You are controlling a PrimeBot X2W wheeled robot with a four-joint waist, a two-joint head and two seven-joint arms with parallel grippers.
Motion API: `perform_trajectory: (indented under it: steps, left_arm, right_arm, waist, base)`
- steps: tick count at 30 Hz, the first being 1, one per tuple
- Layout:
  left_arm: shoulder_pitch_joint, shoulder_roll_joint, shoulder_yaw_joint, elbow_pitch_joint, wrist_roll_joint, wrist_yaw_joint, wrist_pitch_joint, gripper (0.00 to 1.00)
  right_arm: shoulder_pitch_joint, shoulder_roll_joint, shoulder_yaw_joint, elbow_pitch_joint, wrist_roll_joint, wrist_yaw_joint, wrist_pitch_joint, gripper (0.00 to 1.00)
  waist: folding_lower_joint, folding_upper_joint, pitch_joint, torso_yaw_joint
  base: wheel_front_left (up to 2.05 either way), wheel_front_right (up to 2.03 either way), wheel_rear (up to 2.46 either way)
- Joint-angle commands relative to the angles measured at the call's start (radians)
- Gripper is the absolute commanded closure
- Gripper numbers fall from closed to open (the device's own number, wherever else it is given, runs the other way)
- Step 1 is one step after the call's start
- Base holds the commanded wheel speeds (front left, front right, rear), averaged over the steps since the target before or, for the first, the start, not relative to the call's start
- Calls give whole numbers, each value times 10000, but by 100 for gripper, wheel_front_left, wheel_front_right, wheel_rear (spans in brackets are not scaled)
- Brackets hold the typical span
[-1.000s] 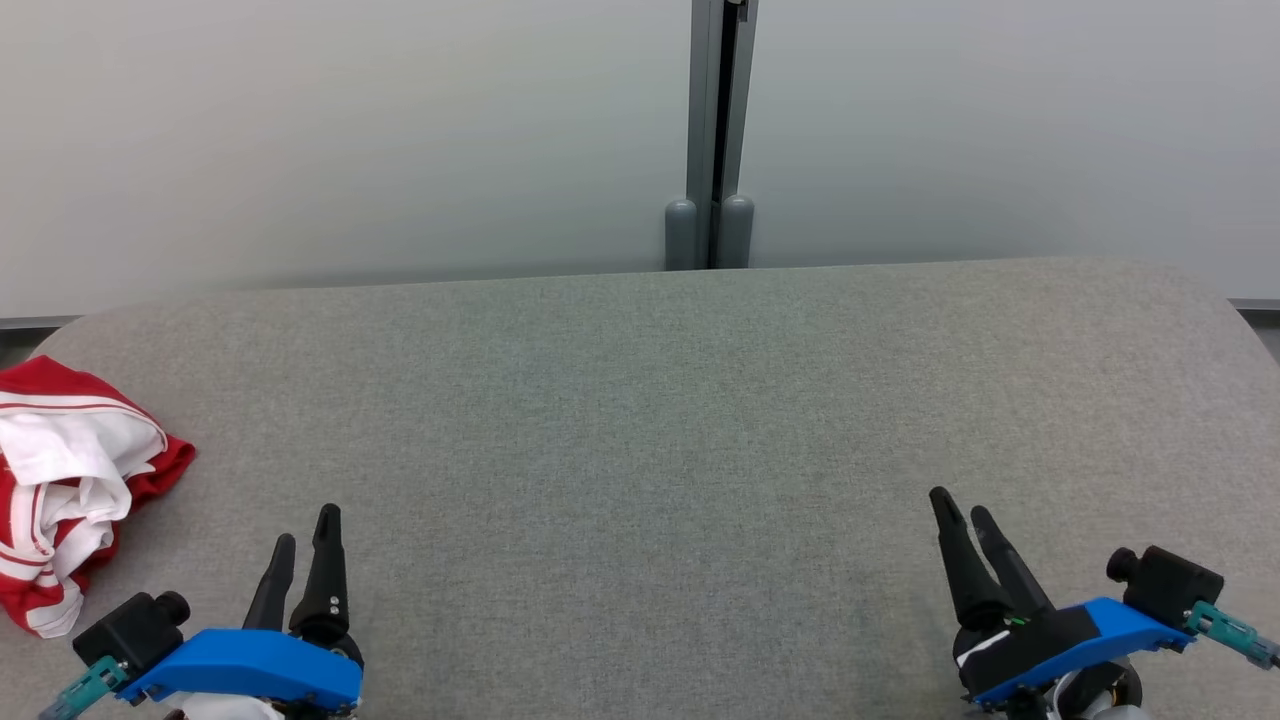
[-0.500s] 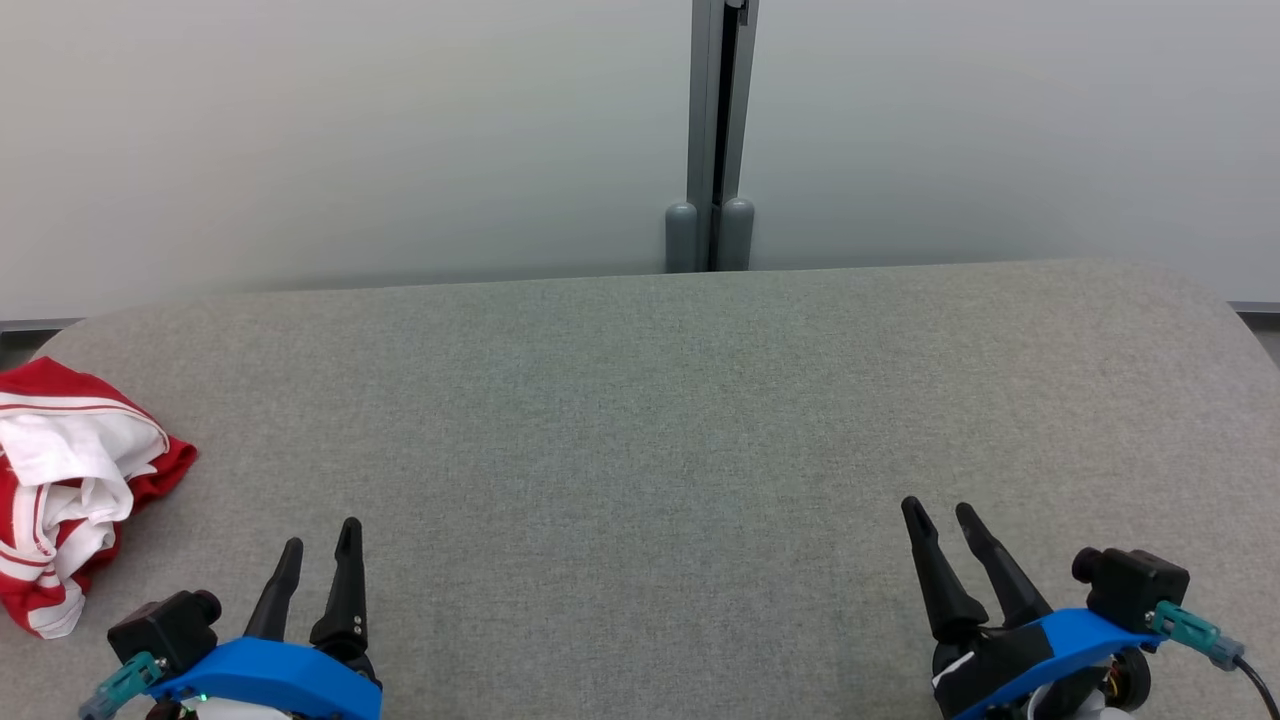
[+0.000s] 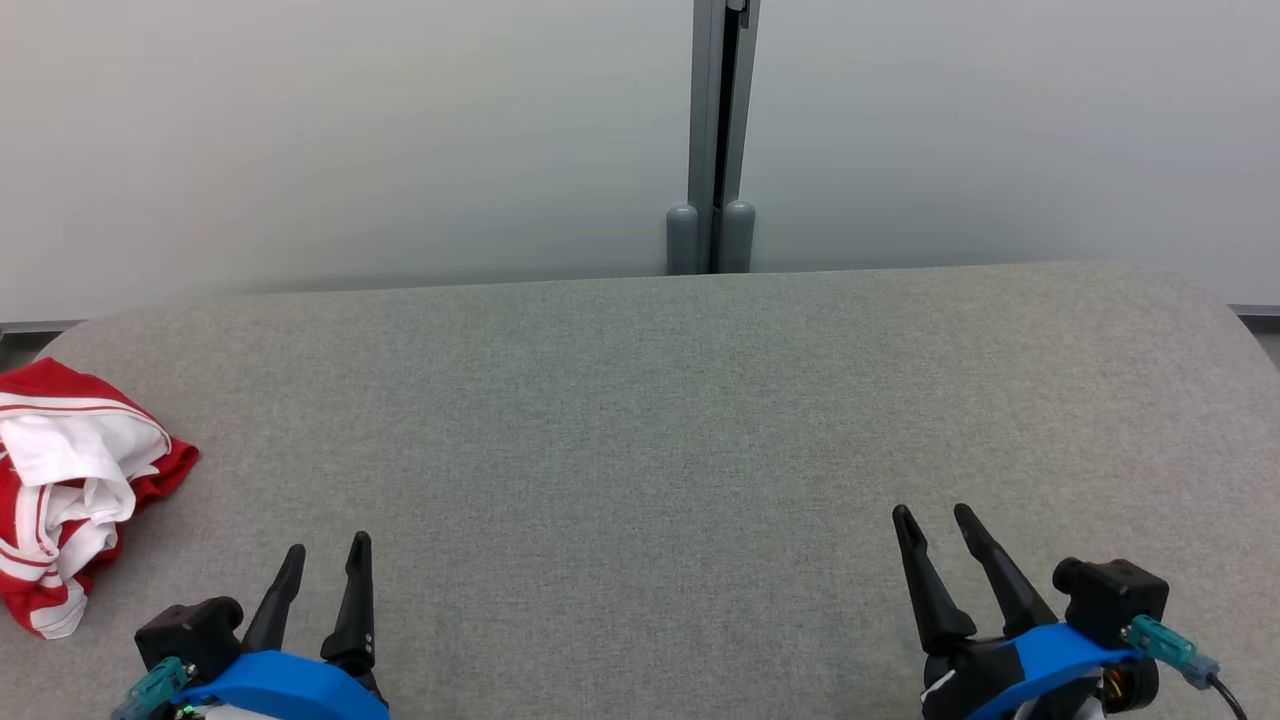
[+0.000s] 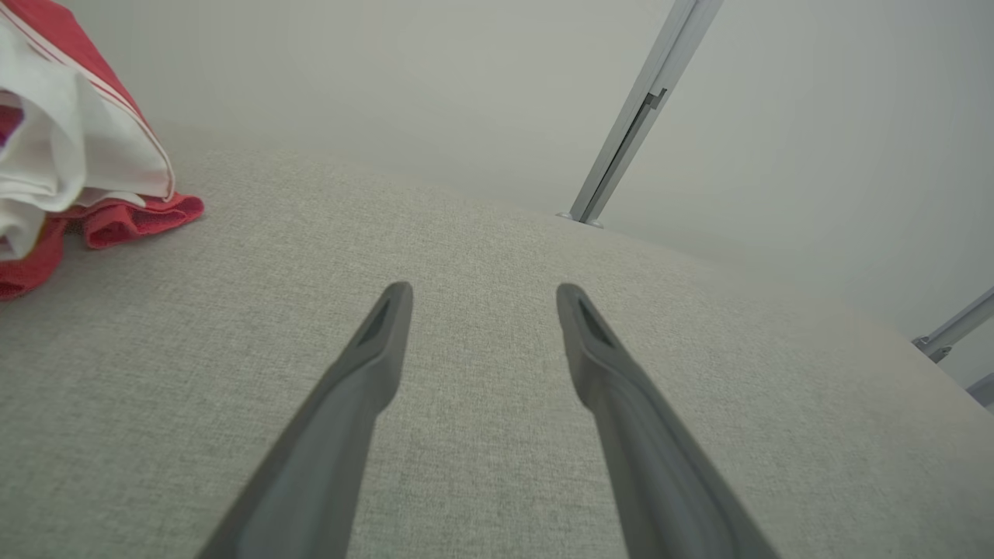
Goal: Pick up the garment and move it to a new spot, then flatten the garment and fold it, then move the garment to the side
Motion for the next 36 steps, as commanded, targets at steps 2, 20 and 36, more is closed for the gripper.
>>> perform_trajectory:
  steps: [2,20,36]
  left_arm:
    - [28,38,96,35,341,-74,-125,0]
    - [226,-33,370,415,2001,-90,-530,0]
    - [305,-85,712,745,3261,-95,-851,0]
  right_arm:
    - [155,42,-137,-120,-419,17,-134,0]
    - [393,282,-759,-51,-2493,20,-539,0]
    - [543,280,-940,-21,-3708,23,-844,0]
  waist:
    - [0,0,-12,-3]
    - [0,0,-70,-34]
    - [0,0,-57,-35]
  base:
    - [0,0,0]
    - [0,0,0]
    - [0,0,0]
